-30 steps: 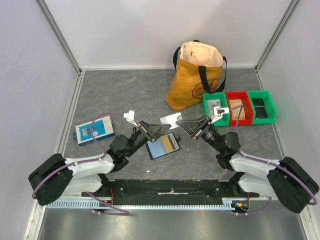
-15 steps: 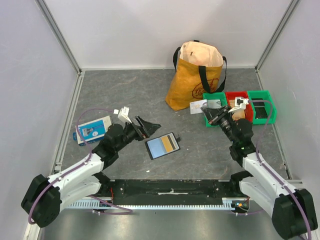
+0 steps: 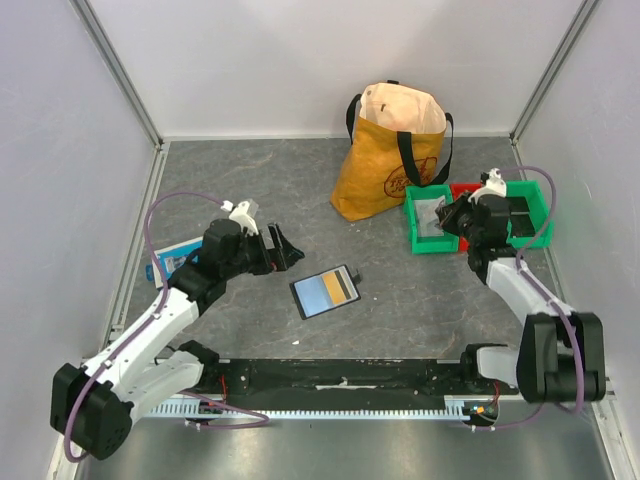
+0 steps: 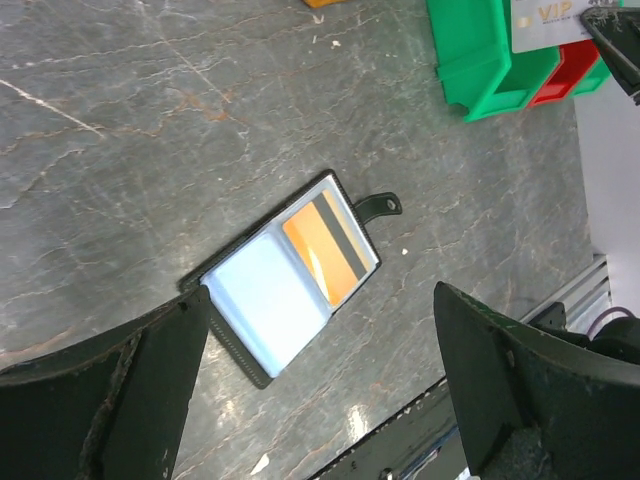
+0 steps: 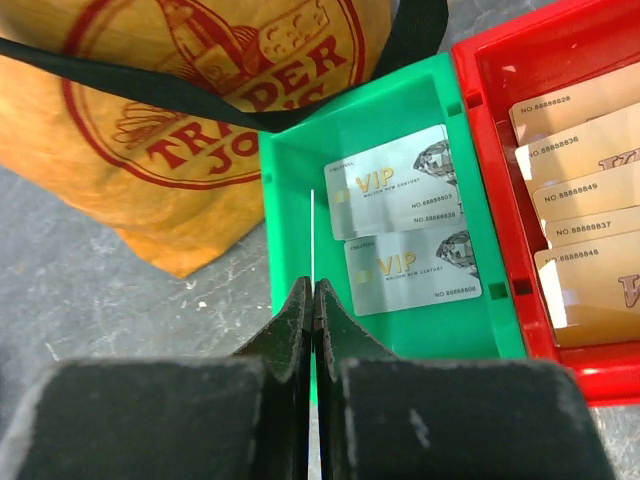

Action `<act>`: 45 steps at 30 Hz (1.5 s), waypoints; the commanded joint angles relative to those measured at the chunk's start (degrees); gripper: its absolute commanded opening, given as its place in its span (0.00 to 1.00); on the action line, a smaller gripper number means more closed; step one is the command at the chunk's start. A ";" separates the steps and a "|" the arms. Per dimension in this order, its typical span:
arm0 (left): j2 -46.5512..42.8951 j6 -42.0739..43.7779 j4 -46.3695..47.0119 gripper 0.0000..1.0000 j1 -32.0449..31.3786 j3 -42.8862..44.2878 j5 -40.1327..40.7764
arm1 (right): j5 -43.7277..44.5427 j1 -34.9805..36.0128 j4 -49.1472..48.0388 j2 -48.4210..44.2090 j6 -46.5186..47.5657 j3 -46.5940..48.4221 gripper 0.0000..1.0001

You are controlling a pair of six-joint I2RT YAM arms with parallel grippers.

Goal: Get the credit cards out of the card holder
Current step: Place the credit card in the storage box, then remove the credit card from the card holder.

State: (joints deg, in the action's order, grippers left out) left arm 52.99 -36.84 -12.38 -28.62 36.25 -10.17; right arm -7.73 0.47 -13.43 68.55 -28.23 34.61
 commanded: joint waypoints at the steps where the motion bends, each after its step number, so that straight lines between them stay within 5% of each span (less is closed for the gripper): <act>1: 0.80 7.21 -6.33 0.98 4.79 3.65 -9.15 | 0.43 -0.12 -3.00 6.49 4.67 4.93 0.00; 14: -0.96 8.71 -4.23 0.95 6.12 1.37 -8.99 | -4.05 -0.12 -17.94 21.71 -2.18 6.87 0.01; 24: -2.63 7.66 -2.56 0.93 6.03 -0.30 -10.74 | 7.01 -0.12 -3.73 11.18 3.52 6.08 0.50; 34: -3.34 2.57 2.27 0.89 4.89 -3.55 -14.61 | 7.91 -0.03 10.44 -2.97 9.41 5.91 0.57; 45: 3.34 -2.01 9.04 0.83 -3.98 -5.58 -9.08 | -2.02 23.32 13.88 -9.93 9.34 4.24 0.54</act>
State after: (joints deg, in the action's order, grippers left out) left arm 54.08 -35.81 -8.16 -30.17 31.05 -22.02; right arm -6.02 17.56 0.10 59.44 -18.50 39.48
